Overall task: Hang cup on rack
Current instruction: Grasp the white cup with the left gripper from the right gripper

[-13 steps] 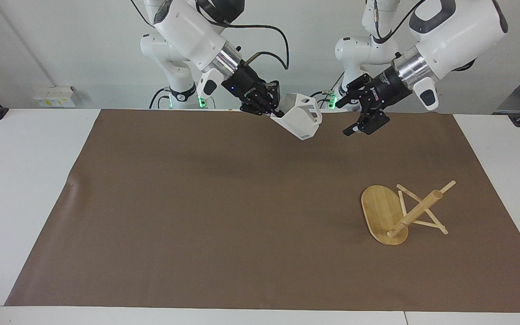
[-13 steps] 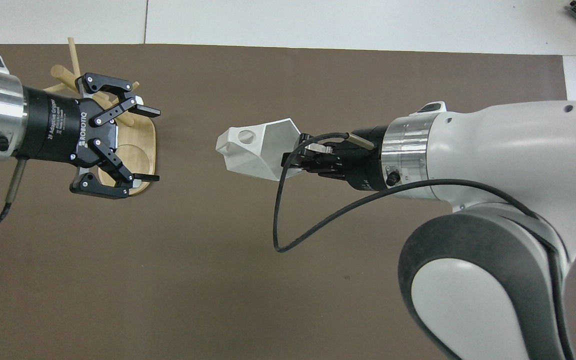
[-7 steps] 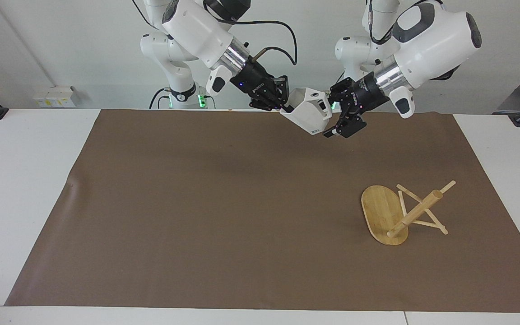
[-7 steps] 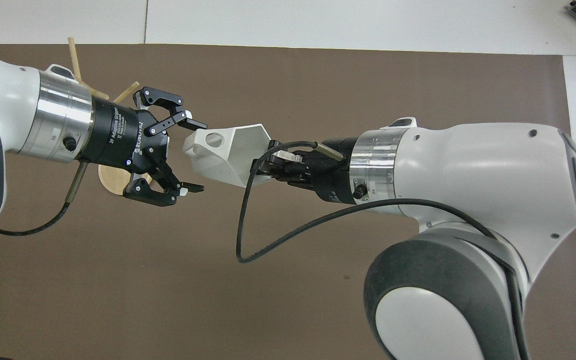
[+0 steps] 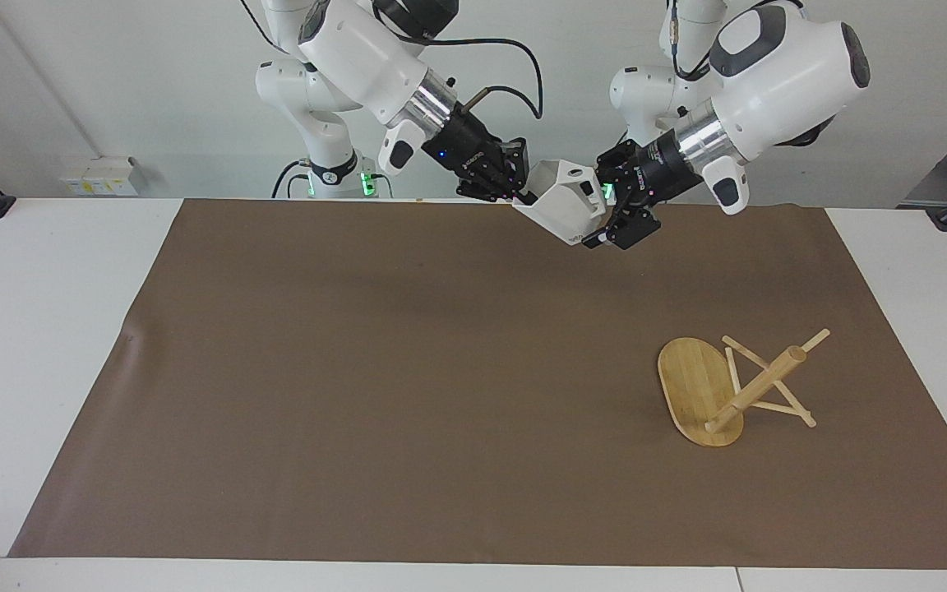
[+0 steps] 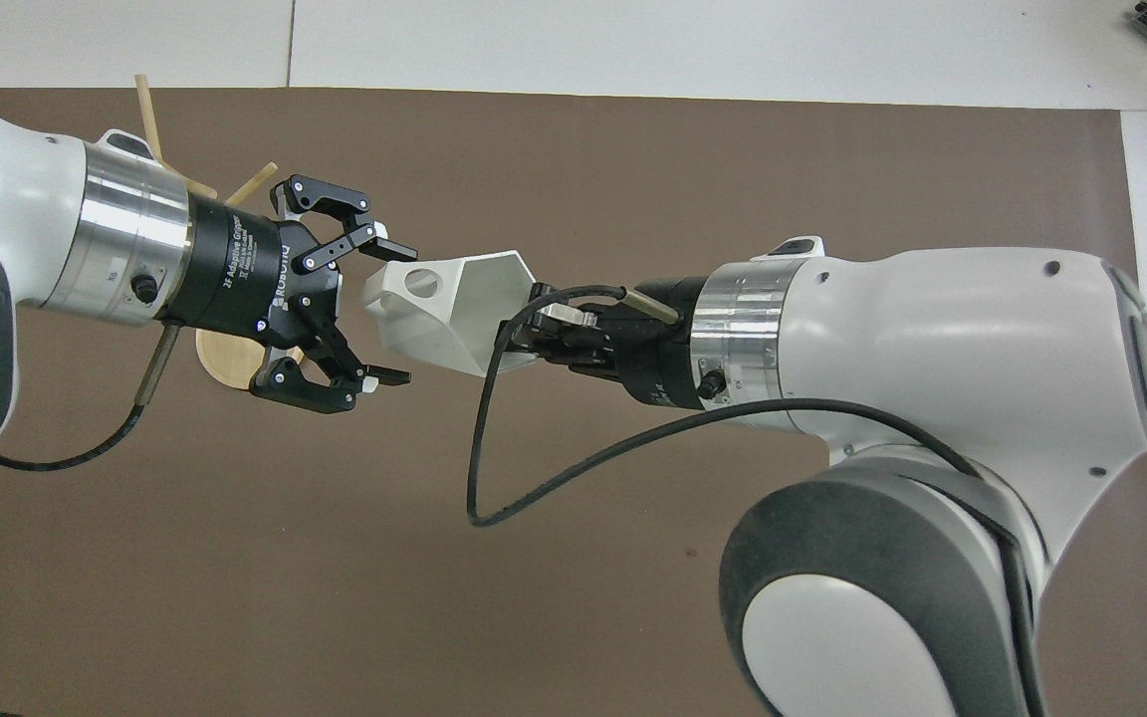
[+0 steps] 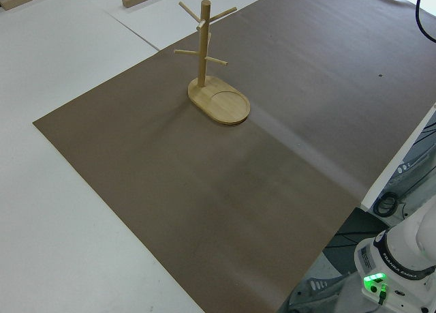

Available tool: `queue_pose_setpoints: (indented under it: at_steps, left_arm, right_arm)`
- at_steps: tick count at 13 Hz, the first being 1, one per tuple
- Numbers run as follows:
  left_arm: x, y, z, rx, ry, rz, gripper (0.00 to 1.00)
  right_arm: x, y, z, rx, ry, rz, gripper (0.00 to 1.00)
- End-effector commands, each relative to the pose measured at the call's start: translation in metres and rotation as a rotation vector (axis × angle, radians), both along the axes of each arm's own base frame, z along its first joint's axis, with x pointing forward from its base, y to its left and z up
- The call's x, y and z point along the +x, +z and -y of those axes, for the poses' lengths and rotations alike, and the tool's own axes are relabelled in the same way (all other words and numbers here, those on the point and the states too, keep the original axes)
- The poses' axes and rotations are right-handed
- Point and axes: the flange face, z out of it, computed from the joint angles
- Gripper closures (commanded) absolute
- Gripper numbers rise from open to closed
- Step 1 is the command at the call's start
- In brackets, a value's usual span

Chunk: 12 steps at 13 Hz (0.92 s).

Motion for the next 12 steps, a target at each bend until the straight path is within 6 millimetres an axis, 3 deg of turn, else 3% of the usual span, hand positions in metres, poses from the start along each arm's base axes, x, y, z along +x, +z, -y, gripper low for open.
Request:
queue_pose_setpoints:
  at_steps: [1,4,5,8,9,12]
  left_arm:
    - [-0.008,-0.006,0.004,-0.008,0.007,-0.025,0.00]
    - [-0.009,-0.006,0.004,-0.006,0.006,-0.028,0.00]
    - [-0.009,-0.005,0.004,-0.006,0.008,-0.028,0.15]
    - [-0.007,-0.005,-0.001,-0.006,0.015,-0.027,0.87]
    - [-0.007,-0.003,-0.002,-0.007,0.016,-0.022,1.00]
    - [-0.007,0.000,-0.006,-0.008,0.024,-0.018,1.00]
  right_arm:
    - [-0.002,0.000,-0.001,0.026,-0.027,-0.008,1.00]
    - [-0.002,0.000,0.000,0.026,-0.029,-0.008,1.00]
    - [-0.002,0.000,-0.001,0.026,-0.027,-0.008,1.00]
    - [-0.002,0.000,-0.001,0.026,-0.027,-0.008,1.00]
    - [-0.002,0.000,0.000,0.026,-0.028,-0.009,1.00]
    - [-0.002,0.000,0.000,0.026,-0.028,-0.009,1.00]
